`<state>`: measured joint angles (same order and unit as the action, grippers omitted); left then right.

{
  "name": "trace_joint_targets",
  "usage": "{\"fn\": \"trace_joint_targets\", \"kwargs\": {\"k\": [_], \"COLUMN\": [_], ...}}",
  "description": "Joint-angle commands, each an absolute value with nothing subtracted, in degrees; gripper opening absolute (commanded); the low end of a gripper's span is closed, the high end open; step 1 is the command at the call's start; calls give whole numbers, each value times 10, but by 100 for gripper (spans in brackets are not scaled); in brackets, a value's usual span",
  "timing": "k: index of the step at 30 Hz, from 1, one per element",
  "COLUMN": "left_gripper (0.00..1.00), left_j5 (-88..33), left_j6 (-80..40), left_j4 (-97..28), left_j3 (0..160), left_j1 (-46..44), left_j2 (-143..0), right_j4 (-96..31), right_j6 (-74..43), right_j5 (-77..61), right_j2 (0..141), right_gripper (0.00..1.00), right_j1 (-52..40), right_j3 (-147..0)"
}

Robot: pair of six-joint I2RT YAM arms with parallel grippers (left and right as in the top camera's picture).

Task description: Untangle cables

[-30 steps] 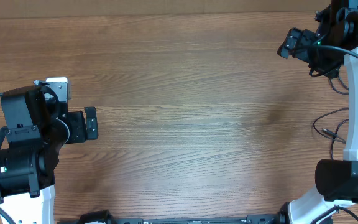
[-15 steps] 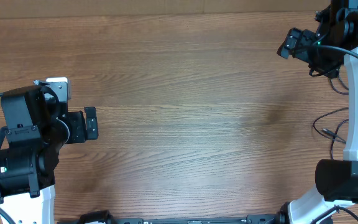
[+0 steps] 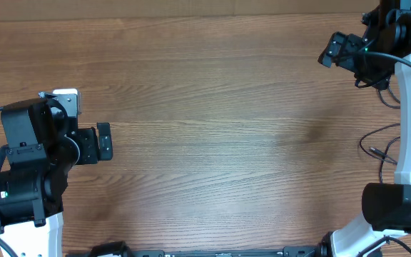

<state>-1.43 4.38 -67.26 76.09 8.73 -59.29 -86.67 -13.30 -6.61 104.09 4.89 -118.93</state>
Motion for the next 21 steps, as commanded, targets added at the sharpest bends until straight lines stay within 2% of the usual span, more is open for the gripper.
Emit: {"fn": "trace_joint_targets", "kwargs": {"k": [1,21], "left_gripper": [100,99], "left_j5": [-11,-1], "left_j6": [34,43], "left_j4": [-671,-692], "left_j3": [763,763], "left_j1": [90,57], "left_j2": [-592,-537], "right_j4": [-867,-867], "right_j6": [-133,-133], "right_j5": [-65,-65], "right_j2": [1030,1030], "right_gripper": [100,100], "right_j1": [48,48], "right_j3": [-1200,-1200]}}
